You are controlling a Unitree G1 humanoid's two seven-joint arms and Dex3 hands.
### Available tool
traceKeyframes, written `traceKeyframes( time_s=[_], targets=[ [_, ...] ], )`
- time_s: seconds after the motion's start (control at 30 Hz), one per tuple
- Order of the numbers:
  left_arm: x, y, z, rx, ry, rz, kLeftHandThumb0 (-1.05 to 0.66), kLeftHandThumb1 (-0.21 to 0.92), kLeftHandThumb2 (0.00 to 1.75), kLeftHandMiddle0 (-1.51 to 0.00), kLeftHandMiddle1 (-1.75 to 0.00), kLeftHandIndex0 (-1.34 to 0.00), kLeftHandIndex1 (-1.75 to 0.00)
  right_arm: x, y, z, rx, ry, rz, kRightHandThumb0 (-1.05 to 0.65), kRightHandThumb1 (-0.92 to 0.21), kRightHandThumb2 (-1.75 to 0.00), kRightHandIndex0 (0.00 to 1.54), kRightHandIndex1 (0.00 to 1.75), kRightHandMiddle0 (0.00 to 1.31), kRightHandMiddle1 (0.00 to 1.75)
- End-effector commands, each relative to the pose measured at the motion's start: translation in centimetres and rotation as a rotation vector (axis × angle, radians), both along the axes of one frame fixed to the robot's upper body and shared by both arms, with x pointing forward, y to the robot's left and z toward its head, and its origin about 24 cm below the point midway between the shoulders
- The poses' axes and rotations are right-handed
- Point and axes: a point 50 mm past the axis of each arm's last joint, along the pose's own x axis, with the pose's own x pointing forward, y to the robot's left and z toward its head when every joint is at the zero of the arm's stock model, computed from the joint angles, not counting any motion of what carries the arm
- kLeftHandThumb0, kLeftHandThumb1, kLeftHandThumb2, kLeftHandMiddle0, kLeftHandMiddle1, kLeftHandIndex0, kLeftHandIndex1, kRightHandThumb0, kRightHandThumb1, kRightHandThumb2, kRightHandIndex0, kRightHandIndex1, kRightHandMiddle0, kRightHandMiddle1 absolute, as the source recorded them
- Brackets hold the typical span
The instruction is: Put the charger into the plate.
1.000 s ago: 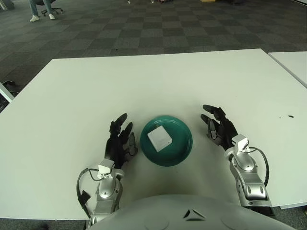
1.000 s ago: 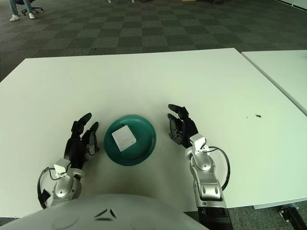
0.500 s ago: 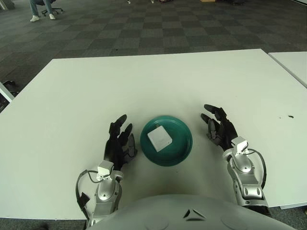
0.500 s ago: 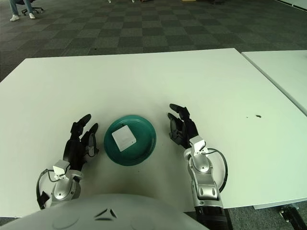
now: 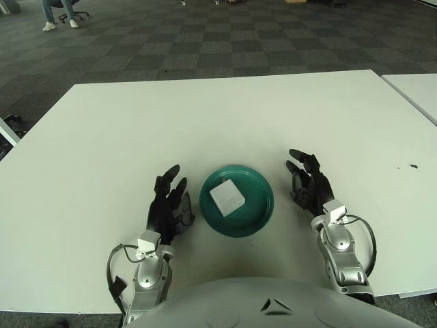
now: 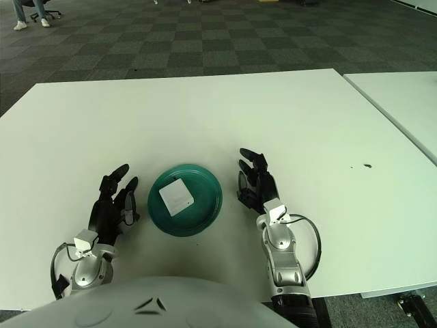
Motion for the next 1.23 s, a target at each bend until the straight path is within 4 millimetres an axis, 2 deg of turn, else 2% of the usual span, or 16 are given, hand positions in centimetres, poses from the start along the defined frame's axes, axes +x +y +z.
traceKeyframes(
  time_s=[0.0, 0.27, 0.53, 1.2],
  targets=[
    [-0.5, 0.2, -0.5, 0.020, 0.041, -0.005, -0.87, 0.92, 0.98, -0.41, 0.00, 0.00, -0.76, -1.4, 0.4, -3.6, 0.002, 0.159, -0.001, -0.74, -0.92, -0.81, 0.36, 0.00, 0.00, 0.67],
    [-0.6, 0.3, -0.6, 0.025, 0.044, 0.015, -0.88, 0.92, 0.98, -0.39, 0.00, 0.00, -0.72, -1.5, 0.4, -3.7, 0.038, 0.097, -0.044, -0.71, -0.92, -0.80, 0.31, 0.00, 0.00, 0.59],
    [-0.7, 0.2, -0.6, 0.021, 0.041, 0.017, -0.88, 0.92, 0.97, -0.40, -0.01, 0.00, -0.70, -2.3, 0.7, -1.8, 0.052, 0.038, -0.070, -0.71, -0.92, -0.78, 0.31, 0.00, 0.00, 0.57],
    [-1.0, -0.5, -0.1, 0.036, 0.017, 0.032, -0.86, 0.92, 0.99, -0.41, 0.00, 0.00, -0.63, -3.1, 1.5, -0.5, 0.058, 0.080, -0.112, -0.75, -0.92, -0.77, 0.34, 0.01, 0.00, 0.63]
  ],
)
